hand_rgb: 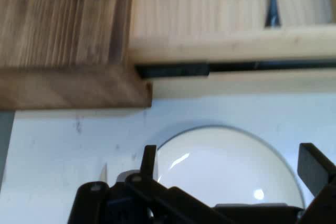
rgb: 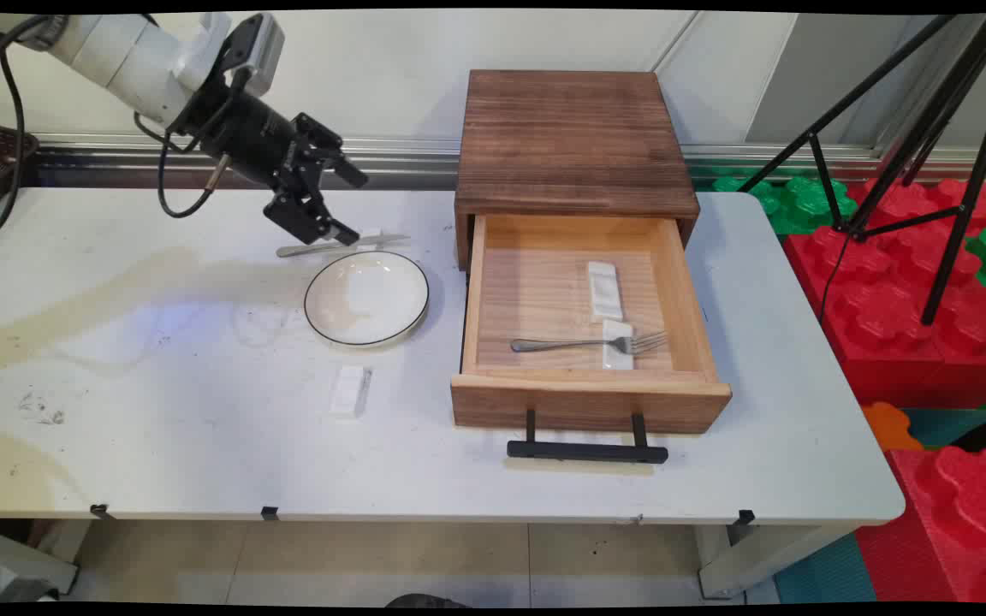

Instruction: Pick up the knife from the left of the white plate

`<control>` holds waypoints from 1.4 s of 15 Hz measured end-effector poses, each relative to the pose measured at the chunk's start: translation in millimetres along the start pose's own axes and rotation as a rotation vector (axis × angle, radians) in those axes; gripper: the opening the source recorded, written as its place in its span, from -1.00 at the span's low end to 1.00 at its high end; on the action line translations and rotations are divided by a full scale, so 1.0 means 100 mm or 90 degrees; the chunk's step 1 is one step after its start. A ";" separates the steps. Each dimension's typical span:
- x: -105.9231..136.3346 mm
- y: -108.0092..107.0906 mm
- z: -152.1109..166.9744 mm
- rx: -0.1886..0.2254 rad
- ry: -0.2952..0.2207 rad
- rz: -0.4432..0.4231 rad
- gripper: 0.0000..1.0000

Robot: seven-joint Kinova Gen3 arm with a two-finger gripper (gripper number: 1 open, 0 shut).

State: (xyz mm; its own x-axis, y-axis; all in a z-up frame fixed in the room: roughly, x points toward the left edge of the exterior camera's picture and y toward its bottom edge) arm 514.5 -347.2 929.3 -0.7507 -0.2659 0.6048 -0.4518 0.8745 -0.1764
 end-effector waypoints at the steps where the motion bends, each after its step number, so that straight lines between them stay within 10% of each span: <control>1: -0.06 -0.03 0.01 0.005 -0.011 0.000 1.00; 21: -1.08 -0.64 0.38 0.082 -0.185 -0.027 1.00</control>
State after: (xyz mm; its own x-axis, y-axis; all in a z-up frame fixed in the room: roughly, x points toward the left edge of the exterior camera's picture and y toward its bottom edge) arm 605.7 -390.0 845.6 -0.8276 -0.4217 0.3705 -0.5290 0.8066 -0.2636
